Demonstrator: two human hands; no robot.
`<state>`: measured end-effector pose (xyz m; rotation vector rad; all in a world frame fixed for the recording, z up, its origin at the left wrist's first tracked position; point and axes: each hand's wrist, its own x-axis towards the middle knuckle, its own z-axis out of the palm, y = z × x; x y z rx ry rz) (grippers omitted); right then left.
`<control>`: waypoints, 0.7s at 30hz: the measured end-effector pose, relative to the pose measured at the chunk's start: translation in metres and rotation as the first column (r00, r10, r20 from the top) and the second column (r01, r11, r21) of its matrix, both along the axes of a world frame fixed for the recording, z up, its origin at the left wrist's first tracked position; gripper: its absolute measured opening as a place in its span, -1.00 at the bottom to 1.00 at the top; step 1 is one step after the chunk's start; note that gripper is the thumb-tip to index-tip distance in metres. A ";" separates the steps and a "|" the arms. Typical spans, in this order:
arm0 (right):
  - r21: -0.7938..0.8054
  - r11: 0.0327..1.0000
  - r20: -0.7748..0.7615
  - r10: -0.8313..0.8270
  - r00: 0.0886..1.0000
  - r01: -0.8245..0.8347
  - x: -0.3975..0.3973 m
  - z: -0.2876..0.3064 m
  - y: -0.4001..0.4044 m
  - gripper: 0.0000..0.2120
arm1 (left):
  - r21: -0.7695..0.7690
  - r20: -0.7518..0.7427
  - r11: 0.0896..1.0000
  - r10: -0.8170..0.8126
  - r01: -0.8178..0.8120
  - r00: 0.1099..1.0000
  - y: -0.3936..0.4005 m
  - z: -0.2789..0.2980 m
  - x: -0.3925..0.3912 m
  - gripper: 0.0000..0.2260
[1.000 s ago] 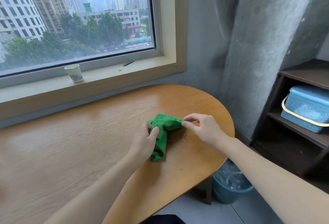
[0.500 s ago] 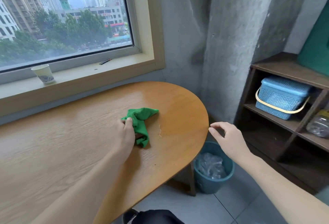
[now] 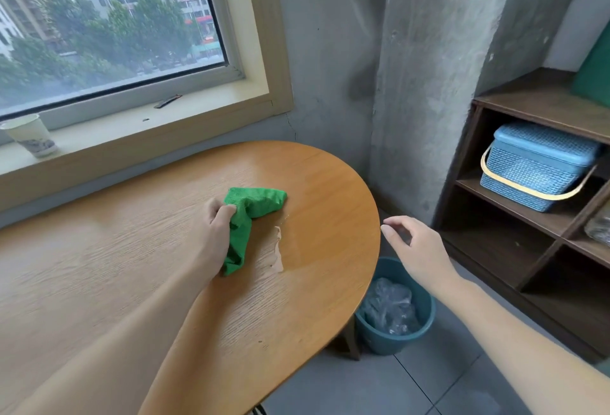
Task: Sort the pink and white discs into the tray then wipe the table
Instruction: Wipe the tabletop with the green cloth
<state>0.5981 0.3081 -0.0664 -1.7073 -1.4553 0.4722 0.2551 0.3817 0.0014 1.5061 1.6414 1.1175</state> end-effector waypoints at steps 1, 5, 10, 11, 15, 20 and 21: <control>-0.002 1.000 -0.008 0.002 1.000 -0.002 0.001 0.001 0.006 -0.79 | -0.003 0.001 1.000 -0.012 0.012 1.000 0.005 0.000 0.001 -0.75; 0.001 1.000 -0.041 0.010 0.999 -0.010 0.005 0.004 0.027 -0.88 | 0.011 0.041 1.000 -0.023 0.022 0.999 0.022 -0.003 0.008 -0.75; -0.032 0.999 -0.052 0.011 0.999 -0.013 0.012 -0.004 0.048 -0.92 | 0.009 0.140 1.000 0.011 -0.013 0.990 0.063 -0.009 0.027 -0.78; -0.034 0.999 -0.058 0.007 0.998 -0.009 0.015 -0.007 0.051 -0.92 | 0.010 0.153 1.000 -0.004 0.003 0.988 0.073 -0.010 0.033 -0.77; -0.060 0.998 -0.093 -0.009 0.996 0.004 0.025 -0.020 0.056 -0.89 | -0.006 0.138 0.994 -0.104 0.106 0.985 0.110 -0.010 0.057 -0.75; -0.102 0.994 -0.110 -0.042 0.993 0.031 0.044 -0.038 0.059 -0.85 | -0.056 0.109 0.975 -0.210 0.217 0.972 0.155 -0.001 0.077 -0.73; -0.106 0.994 -0.112 -0.048 0.993 0.036 0.048 -0.042 0.059 -0.86 | -0.056 0.124 0.968 -0.235 0.243 0.964 0.161 0.002 0.082 -0.71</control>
